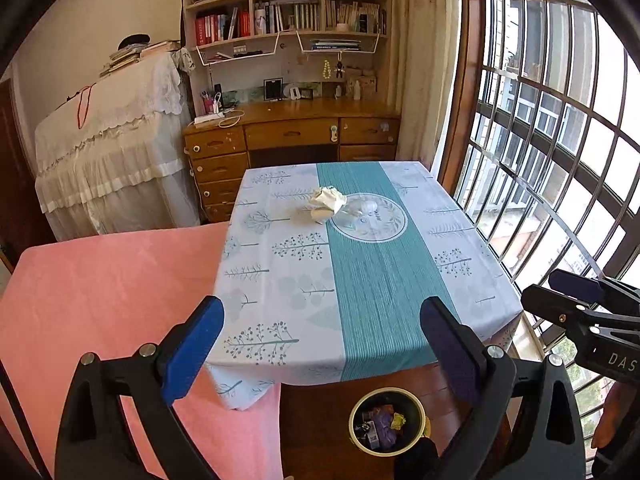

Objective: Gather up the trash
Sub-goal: 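Raise both tools back toward the table, then grasp the white tissue with the left tool while the right tool grasps the clear bottle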

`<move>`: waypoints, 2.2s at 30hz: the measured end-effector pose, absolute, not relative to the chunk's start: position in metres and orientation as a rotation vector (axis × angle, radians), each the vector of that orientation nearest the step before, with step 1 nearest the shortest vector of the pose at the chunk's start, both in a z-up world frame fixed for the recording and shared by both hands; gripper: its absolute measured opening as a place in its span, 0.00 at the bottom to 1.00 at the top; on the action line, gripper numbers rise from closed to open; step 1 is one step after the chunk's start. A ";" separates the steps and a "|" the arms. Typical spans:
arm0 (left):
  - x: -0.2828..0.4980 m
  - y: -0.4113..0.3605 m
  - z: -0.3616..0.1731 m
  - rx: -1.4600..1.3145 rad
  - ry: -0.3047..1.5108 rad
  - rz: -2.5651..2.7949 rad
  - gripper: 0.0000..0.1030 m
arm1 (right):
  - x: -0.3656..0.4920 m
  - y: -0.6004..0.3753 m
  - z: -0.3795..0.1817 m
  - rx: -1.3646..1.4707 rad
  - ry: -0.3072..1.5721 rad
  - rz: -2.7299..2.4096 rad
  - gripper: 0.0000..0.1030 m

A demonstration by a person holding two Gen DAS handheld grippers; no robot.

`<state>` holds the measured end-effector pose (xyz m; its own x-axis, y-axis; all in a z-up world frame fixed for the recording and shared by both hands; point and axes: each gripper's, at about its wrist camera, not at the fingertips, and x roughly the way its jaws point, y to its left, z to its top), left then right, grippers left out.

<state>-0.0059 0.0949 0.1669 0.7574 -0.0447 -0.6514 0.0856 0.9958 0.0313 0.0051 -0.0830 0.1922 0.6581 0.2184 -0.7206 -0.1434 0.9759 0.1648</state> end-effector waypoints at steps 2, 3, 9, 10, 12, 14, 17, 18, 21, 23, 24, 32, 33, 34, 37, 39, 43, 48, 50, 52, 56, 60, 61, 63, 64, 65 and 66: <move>-0.002 0.096 0.172 0.071 0.695 -0.067 0.95 | 0.010 -0.081 0.194 0.092 0.822 0.212 0.60; 0.000 0.096 0.174 0.075 0.691 -0.065 0.95 | 0.013 -0.080 0.195 0.089 0.821 0.217 0.60; 0.021 0.098 0.182 0.088 0.683 -0.052 0.95 | 0.038 -0.074 0.193 0.081 0.820 0.248 0.60; 0.027 0.099 0.182 0.093 0.684 -0.050 0.95 | 0.045 -0.073 0.191 0.086 0.827 0.255 0.60; 0.040 0.099 0.181 0.102 0.687 -0.036 0.95 | 0.058 -0.072 0.186 0.092 0.839 0.266 0.60; 0.055 0.101 0.179 0.101 0.700 -0.027 0.95 | 0.072 -0.071 0.181 0.097 0.851 0.275 0.60; 0.082 0.103 0.173 0.088 0.724 -0.006 0.95 | 0.098 -0.075 0.171 0.115 0.869 0.283 0.60; 0.091 0.103 0.170 0.084 0.731 0.010 0.95 | 0.107 -0.077 0.167 0.128 0.873 0.287 0.60; 0.123 0.104 0.156 0.056 0.764 0.036 0.95 | 0.136 -0.087 0.156 0.178 0.844 0.285 0.60; 0.148 0.101 0.145 0.044 0.798 0.042 0.93 | 0.162 -0.092 0.144 0.191 0.867 0.306 0.60; 0.160 0.098 0.138 0.046 0.811 0.049 0.92 | 0.176 -0.094 0.137 0.198 0.889 0.326 0.60; 0.282 0.056 0.088 0.079 0.926 0.077 0.92 | 0.290 -0.126 0.065 0.333 1.074 0.399 0.60; 0.298 0.051 0.080 0.086 0.938 0.078 0.92 | 0.306 -0.130 0.053 0.359 1.097 0.408 0.60; 0.314 0.046 0.070 0.090 0.957 0.082 0.92 | 0.318 -0.133 0.044 0.378 1.114 0.416 0.60; 0.354 0.040 0.043 0.076 1.009 0.093 0.92 | 0.356 -0.138 0.010 0.448 1.184 0.433 0.60; 0.373 0.039 0.029 0.066 1.038 0.110 0.92 | 0.377 -0.138 -0.009 0.491 1.224 0.446 0.58; 0.401 0.045 0.010 0.048 1.076 0.154 0.92 | 0.410 -0.132 -0.044 0.567 1.278 0.468 0.55; 0.411 0.053 -0.003 0.032 1.101 0.189 0.92 | 0.441 -0.116 -0.072 0.658 1.321 0.482 0.49; 0.411 0.053 -0.006 0.033 1.106 0.192 0.92 | 0.450 -0.111 -0.082 0.692 1.337 0.473 0.47; 0.412 0.052 -0.007 0.039 1.109 0.193 0.92 | 0.456 -0.108 -0.089 0.738 1.344 0.475 0.44; 0.418 0.050 -0.006 0.046 1.110 0.186 0.92 | 0.465 -0.109 -0.089 0.787 1.310 0.488 0.34; 0.430 0.048 -0.005 0.030 1.112 0.171 0.92 | 0.472 -0.119 -0.079 0.724 1.267 0.467 0.34; 0.434 0.047 -0.006 0.021 1.115 0.167 0.92 | 0.473 -0.124 -0.077 0.707 1.258 0.460 0.34; 0.444 0.046 -0.009 -0.009 1.133 0.148 0.92 | 0.475 -0.135 -0.073 0.682 1.239 0.444 0.33; 0.451 0.046 -0.013 -0.035 1.153 0.132 0.92 | 0.475 -0.142 -0.072 0.675 1.233 0.435 0.33; 0.456 0.046 -0.017 -0.057 1.173 0.115 0.92 | 0.475 -0.149 -0.070 0.672 1.228 0.428 0.33; 0.463 0.045 -0.022 -0.082 1.196 0.096 0.92 | 0.474 -0.155 -0.070 0.668 1.226 0.420 0.33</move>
<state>0.4627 0.0450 -0.0220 0.3624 0.0310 -0.9315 -0.1181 0.9929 -0.0129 0.4740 -0.1555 -0.0696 0.2988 0.6280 -0.7185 0.0553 0.7402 0.6701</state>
